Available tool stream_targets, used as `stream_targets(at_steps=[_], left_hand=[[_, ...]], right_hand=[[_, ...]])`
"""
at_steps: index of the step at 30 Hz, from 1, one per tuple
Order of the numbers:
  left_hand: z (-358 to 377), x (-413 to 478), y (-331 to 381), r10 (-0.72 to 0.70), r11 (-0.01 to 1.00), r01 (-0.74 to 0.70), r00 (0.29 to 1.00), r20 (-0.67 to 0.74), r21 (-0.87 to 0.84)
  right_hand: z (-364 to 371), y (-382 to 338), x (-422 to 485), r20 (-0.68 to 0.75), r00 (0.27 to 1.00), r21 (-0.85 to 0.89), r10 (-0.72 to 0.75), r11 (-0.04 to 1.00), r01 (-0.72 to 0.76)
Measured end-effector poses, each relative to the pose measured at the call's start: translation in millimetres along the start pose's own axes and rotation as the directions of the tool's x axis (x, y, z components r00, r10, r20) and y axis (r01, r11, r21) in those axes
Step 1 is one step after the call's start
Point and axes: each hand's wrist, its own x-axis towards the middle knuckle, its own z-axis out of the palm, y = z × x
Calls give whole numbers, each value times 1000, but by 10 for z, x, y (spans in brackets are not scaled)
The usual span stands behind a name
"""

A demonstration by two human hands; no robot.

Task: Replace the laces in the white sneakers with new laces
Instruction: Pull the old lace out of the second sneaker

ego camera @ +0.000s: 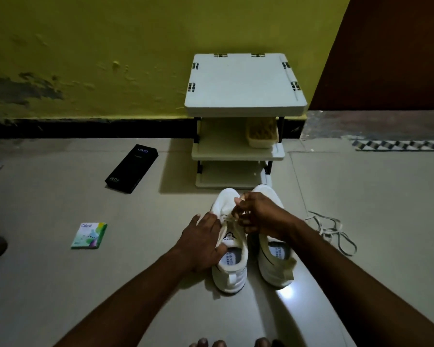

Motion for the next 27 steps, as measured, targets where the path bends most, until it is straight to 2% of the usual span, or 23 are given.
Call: stream_targets(at_steps=[1, 2, 3, 4, 6, 9, 10, 12, 13, 14, 15, 16, 17, 18, 19, 20, 21, 22, 23, 24, 25, 27], left_hand=[[-17, -4, 13, 3, 1000, -3, 1000, 4, 7], [-22, -4, 18, 5, 1000, -5, 1000, 8, 14], [-35, 3, 9, 5, 1000, -5, 1000, 16, 15], [-35, -2, 0, 5, 1000, -6, 1000, 27, 11], [-20, -5, -9, 7, 1000, -7, 1000, 16, -1], [36, 8, -14, 1, 1000, -2, 1000, -16, -4], [48, 15, -14, -1, 1000, 1, 1000, -14, 10], [61, 30, -30, -1, 999, 0, 1000, 16, 42], [56, 35, -37, -2, 999, 1, 1000, 26, 48], [58, 35, -40, -5, 999, 3, 1000, 27, 48], [43, 32, -39, -6, 999, 5, 1000, 22, 49], [34, 22, -31, -7, 999, 6, 1000, 22, 48], [21, 11, -23, -8, 999, 7, 1000, 24, 41], [4, 2, -20, -11, 999, 10, 1000, 27, 31], [-1, -1, -18, -14, 1000, 13, 999, 33, 25], [-4, -2, -19, -17, 1000, 16, 999, 36, 26], [2, 4, -15, -20, 999, 19, 999, 36, 30], [6, 8, -14, -20, 999, 19, 999, 33, 37], [8, 13, -14, -18, 999, 16, 999, 32, 39], [10, 10, -14, -13, 999, 12, 999, 37, 36], [4, 9, -15, -8, 1000, 7, 999, 43, 27], [1, -1, -20, -4, 1000, 3, 999, 46, 20]], right_hand=[[-5, 15, 23, -49, 996, -203, -72, 977, 60], [-9, 23, 35, -79, 983, -468, -164, 877, 108], [-10, 27, 43, -51, 967, -693, -250, 706, 146], [-8, 40, 51, 21, 956, -825, -293, 536, 182], [-39, 19, 72, 130, 948, -926, -292, 307, 221], [-109, -71, 116, 177, 960, -984, -219, -24, 176], [-112, -71, 110, 187, 959, -980, -212, -102, 169], [-130, -14, 134, 232, 906, -964, -354, -208, 166], [-142, 7, 145, 245, 843, -963, -478, -219, 156], [-136, 18, 141, 215, 774, -975, -596, -174, 137], [-122, 18, 141, 132, 719, -988, -682, -35, 149], [-85, -5, 135, -12, 702, -950, -712, 228, 214], [-21, -56, 105, -175, 719, -779, -673, 541, 317], [32, -94, 85, -287, 771, -511, -569, 771, 380], [63, -115, 80, -337, 823, -244, -457, 887, 392], [73, -116, 78, -324, 854, -151, -407, 914, 378], [59, -117, 77, -295, 857, -227, -422, 903, 366], [25, -101, 82, -207, 830, -490, -518, 789, 370], [5, -83, 82, -33, 813, -744, -581, 558, 369], [-9, -50, 97, 148, 806, -875, -573, 304, 377], [-18, -32, 104, 281, 817, -918, -504, 108, 382], [-30, 20, 128, 412, 850, -911, -328, -157, 381]])
